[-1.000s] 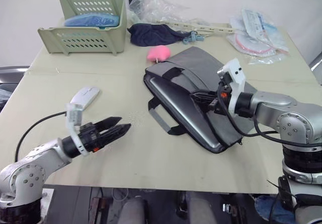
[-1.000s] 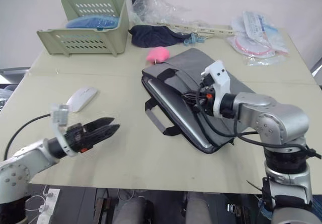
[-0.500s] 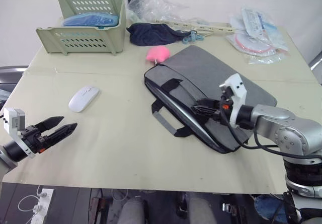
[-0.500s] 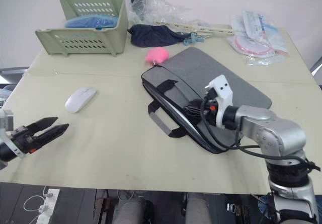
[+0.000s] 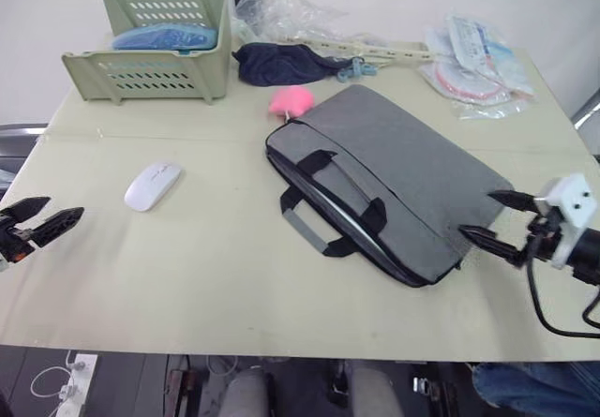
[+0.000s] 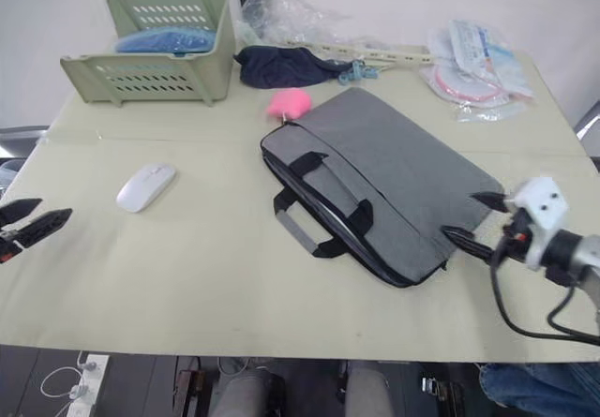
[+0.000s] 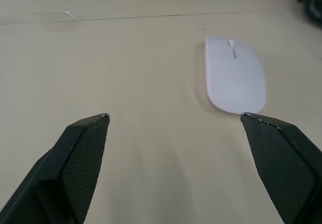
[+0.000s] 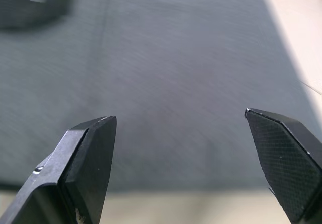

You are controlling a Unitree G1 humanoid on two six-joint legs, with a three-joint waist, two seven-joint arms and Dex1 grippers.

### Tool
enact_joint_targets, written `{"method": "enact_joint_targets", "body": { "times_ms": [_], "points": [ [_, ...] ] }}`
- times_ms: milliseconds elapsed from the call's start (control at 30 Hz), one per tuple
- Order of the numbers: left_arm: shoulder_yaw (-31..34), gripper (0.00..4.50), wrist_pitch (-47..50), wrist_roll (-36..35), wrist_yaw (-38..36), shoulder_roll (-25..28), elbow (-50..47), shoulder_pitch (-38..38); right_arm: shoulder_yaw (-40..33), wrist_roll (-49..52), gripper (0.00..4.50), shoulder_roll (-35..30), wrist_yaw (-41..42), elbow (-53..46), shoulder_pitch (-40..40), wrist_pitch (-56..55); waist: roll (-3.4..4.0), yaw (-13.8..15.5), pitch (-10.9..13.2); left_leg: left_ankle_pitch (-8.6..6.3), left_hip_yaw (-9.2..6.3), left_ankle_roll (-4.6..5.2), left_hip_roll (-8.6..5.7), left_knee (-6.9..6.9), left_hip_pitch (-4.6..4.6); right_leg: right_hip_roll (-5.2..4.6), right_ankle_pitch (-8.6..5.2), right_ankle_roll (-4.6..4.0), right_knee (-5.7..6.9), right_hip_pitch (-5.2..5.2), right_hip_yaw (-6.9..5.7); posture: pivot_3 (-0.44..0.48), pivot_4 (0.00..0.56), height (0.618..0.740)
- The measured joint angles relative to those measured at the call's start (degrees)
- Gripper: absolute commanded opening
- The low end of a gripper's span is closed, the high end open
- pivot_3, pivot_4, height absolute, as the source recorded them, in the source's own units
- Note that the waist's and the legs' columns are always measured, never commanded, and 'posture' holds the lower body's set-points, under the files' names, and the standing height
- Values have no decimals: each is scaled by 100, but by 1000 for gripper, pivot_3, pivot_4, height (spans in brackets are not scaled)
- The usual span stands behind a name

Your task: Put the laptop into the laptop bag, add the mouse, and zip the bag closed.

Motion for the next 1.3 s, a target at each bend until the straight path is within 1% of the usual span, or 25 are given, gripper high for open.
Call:
{"method": "enact_joint_targets", "body": {
  "times_ms": [67,167,300,333,433,567,600,700,767,867,1000,1067,1133,1167,1200,1233,1300],
  "points": [
    [-65,4500,-491,226,68,130,583,-291,-364,-130,4467,-14,102,450,265,-411,-1,-11,-1,0,5,0,2,-8,8,1,0,0,0,0,0,0,150,740],
    [-95,4500,-956,420,115,201,1145,-485,-599,-332,4467,-16,252,1203,527,-962,-1,-53,-1,0,17,0,2,-9,12,-1,0,0,2,0,3,0,150,740],
    [-146,4500,-1279,577,69,209,1508,-552,-775,-438,4467,-161,401,2182,582,-1472,-1,-136,0,1,23,2,4,-5,20,-3,0,0,12,0,8,0,150,740],
    [-146,4500,-1302,584,65,212,1538,-556,-783,-449,4467,-189,409,2234,582,-1507,-1,-141,0,1,24,2,4,-5,21,-3,0,0,14,1,9,0,150,740],
    [-168,4500,-1418,654,76,230,1635,-584,-786,-635,4467,-337,379,2803,494,-2009,-1,-151,0,1,27,1,7,-6,30,-3,0,0,21,1,9,0,150,740],
    [-289,4500,-1476,812,304,230,1635,-590,-721,-964,4467,-344,-2,3388,306,-2477,0,-154,0,1,39,1,7,-6,43,-6,0,0,34,1,20,0,150,740],
    [-291,4500,-1453,824,382,230,1634,-590,-689,-1059,4467,-344,-104,3449,268,-2572,0,-154,0,1,43,1,7,-6,46,-6,0,0,37,1,24,0,150,740],
    [-290,4500,-1370,884,896,230,1631,-590,-574,-1353,4467,-344,-746,3551,-21,-2820,-1,-157,0,1,72,1,6,-9,71,-13,0,0,55,1,54,0,150,740],
    [-290,4500,-1353,899,1042,230,1630,-583,-570,-1375,4467,-344,-908,3551,-81,-2869,-1,-156,0,1,79,1,6,-10,78,-14,0,0,63,1,61,0,150,740],
    [-186,4500,-1416,825,795,230,1628,-466,-548,-1475,4467,-337,-1258,3660,-322,-3130,-1,-158,0,1,91,1,6,-9,84,-15,0,-1,67,0,72,0,150,740],
    [-50,4500,-1558,722,541,230,1605,-385,-548,-1242,4467,-312,-1242,3678,-550,-3106,0,-149,0,1,93,1,5,-8,88,-15,0,-1,73,0,78,0,150,740],
    [-28,4500,-1555,715,458,230,1605,-280,-556,-946,4467,-267,-984,3529,-515,-2826,0,-142,0,0,92,1,5,-8,87,-14,0,-1,75,0,77,0,150,740],
    [16,4500,-1537,674,381,230,1606,-237,-559,-449,4467,-143,-550,2992,-396,-2374,-1,-145,0,0,92,2,5,-6,87,-13,0,-1,76,0,78,0,150,740],
    [55,4500,-1537,643,343,230,1606,-231,-563,-31,4467,-73,-274,2455,-274,-1942,0,-143,0,0,94,2,4,-5,88,-13,0,-1,79,0,82,0,150,740],
    [71,4500,-1537,639,335,230,1606,-230,-563,77,4467,-47,-208,2306,-259,-1843,0,-143,-1,0,94,2,4,-5,89,-13,0,-1,82,1,83,0,150,740],
    [94,4500,-1536,630,317,230,1612,-226,-571,348,4467,-11,-102,1932,-176,-1551,0,-142,0,0,94,3,5,-4,90,-13,0,-1,84,1,84,0,150,740],
    [153,4500,-1528,599,267,230,1625,-207,-524,1050,4467,-10,248,728,99,-731,0,-135,0,0,92,3,6,-3,93,-12,-1,-1,91,0,86,0,150,740]
  ]
}}
